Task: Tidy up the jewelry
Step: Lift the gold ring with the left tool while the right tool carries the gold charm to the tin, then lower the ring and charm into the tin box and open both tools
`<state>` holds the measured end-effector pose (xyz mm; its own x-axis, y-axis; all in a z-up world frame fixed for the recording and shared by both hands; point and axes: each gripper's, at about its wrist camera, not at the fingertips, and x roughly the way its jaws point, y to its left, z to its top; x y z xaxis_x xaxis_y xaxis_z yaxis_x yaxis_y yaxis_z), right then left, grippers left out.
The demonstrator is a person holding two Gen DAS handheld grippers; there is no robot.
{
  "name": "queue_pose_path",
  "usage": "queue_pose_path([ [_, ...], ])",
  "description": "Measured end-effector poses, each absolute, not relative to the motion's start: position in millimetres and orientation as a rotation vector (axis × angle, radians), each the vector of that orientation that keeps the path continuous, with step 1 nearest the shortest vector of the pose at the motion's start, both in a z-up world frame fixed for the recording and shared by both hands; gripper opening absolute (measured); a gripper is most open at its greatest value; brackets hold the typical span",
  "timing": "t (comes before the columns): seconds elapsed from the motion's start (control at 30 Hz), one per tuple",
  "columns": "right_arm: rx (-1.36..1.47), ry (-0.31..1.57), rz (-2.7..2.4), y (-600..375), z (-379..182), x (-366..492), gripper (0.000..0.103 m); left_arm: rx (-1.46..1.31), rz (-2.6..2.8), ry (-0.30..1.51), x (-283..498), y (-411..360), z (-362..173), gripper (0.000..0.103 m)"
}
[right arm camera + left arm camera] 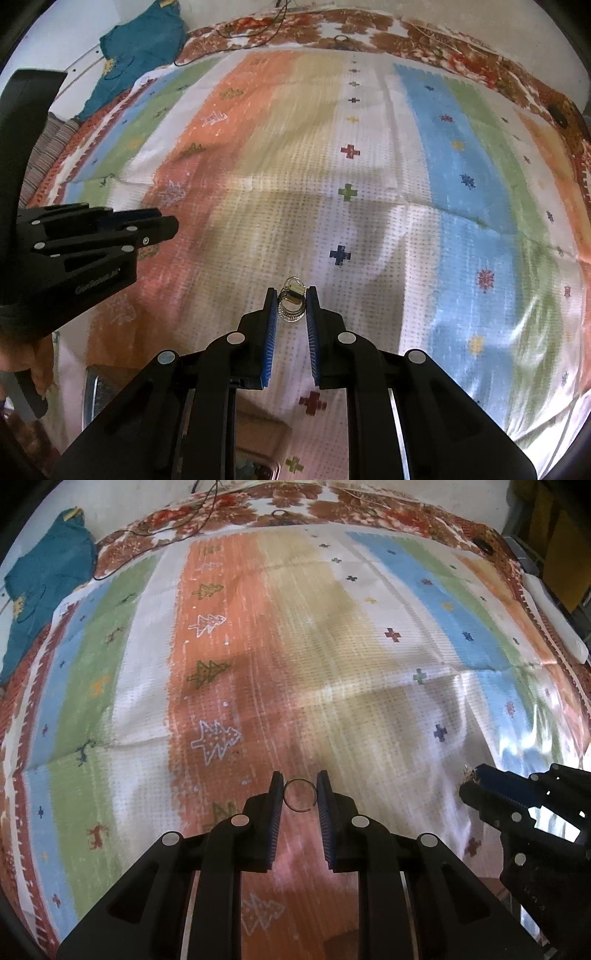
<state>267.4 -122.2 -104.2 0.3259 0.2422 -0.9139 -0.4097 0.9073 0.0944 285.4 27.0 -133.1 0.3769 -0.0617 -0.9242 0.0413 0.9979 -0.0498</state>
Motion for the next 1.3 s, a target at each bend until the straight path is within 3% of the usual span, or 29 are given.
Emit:
queue_pose_path([
  [0.53,-0.179,1.058,0.473,-125.5,-59.0,236.1,0.016,-0.068,-0.086,1.134,241.1,20.2,-96.5,0.018],
  [1.3,-0.167,1.004,0.475,-137.7,-39.5,201.0,0.016,-0.045,-0.133,1.064,189.8,-2.0,-58.9,0.018],
])
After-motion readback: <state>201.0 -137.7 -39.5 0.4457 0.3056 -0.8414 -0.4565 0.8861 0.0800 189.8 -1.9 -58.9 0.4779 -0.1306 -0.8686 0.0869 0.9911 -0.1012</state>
